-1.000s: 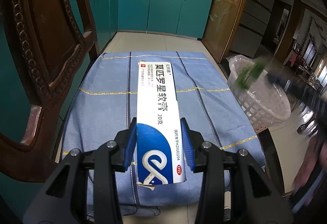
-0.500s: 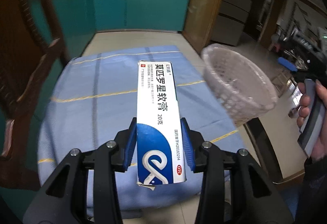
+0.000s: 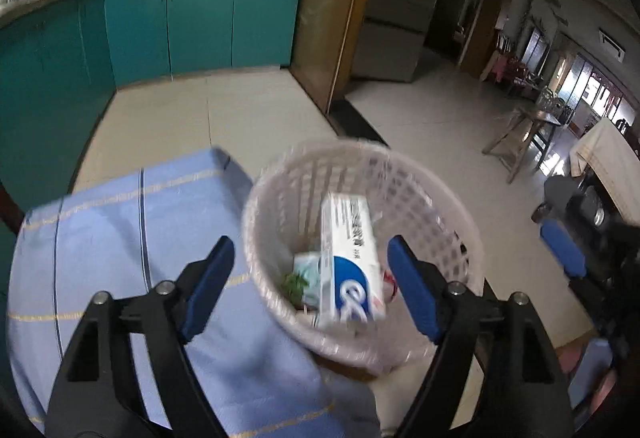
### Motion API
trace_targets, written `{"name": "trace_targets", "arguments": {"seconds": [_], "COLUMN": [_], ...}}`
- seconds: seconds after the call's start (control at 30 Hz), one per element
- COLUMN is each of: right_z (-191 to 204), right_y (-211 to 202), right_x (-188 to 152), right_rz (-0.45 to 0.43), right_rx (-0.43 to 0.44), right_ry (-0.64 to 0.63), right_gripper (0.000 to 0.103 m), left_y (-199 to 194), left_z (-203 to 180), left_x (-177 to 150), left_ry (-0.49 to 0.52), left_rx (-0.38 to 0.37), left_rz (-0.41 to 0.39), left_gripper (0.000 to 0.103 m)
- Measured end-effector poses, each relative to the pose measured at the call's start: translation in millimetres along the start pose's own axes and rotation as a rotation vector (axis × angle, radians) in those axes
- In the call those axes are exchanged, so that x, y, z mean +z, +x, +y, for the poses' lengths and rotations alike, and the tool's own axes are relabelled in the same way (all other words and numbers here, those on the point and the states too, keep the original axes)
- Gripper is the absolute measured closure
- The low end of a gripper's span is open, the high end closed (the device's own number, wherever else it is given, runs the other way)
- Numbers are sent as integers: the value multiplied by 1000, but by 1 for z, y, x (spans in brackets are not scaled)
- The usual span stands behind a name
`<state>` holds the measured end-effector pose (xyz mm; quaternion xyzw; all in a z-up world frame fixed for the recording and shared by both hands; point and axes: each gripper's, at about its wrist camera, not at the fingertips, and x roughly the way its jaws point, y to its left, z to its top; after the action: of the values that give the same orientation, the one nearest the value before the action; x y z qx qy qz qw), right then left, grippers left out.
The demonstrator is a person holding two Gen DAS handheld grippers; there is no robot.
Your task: Collect trash
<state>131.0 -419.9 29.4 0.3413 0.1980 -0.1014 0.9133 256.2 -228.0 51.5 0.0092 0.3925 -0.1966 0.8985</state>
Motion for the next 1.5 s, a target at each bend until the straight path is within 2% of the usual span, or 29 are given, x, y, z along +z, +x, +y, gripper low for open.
{"name": "trace_targets", "arguments": {"seconds": [0.13,0.23,0.27,0.43,0.53,0.63,0.77,1.0,1.5], "right_z": [16,46,58,114,144,155,163,166,166], "right_y": [6,13,13,12,9,8,13,20,21], "right_x": [-6,-26,-35,-85,-121,-141,-162,-170,-173], "right_rz": [42,99,121,223,267,291,327,351,363], "right_rx": [24,42,54,119,140,139,127,111,102], "right_ry": [-55,-157,-197,-378,-500,-555,-591,-591,-605], "right_gripper": [19,19,19,19,19,19,19,19,19], "left_y": [-23,-51,-63,-109,-124,-131,-131,-129,-135], "left_z": [28,58,70,121,148,163,174,184,184], "left_x": [-37,-64,-74,-109,-121,-131,-135,-139,-139], "left_ry": [28,10,-7,-83,-143,-188,-214,-256,-265], "left_rx": [68,137,164,268,323,353,356,334,339], "left_rz": [15,14,11,-25,-40,-49,-34,1,-28], "left_gripper": [28,26,22,16,13,9,7,5,5]}}
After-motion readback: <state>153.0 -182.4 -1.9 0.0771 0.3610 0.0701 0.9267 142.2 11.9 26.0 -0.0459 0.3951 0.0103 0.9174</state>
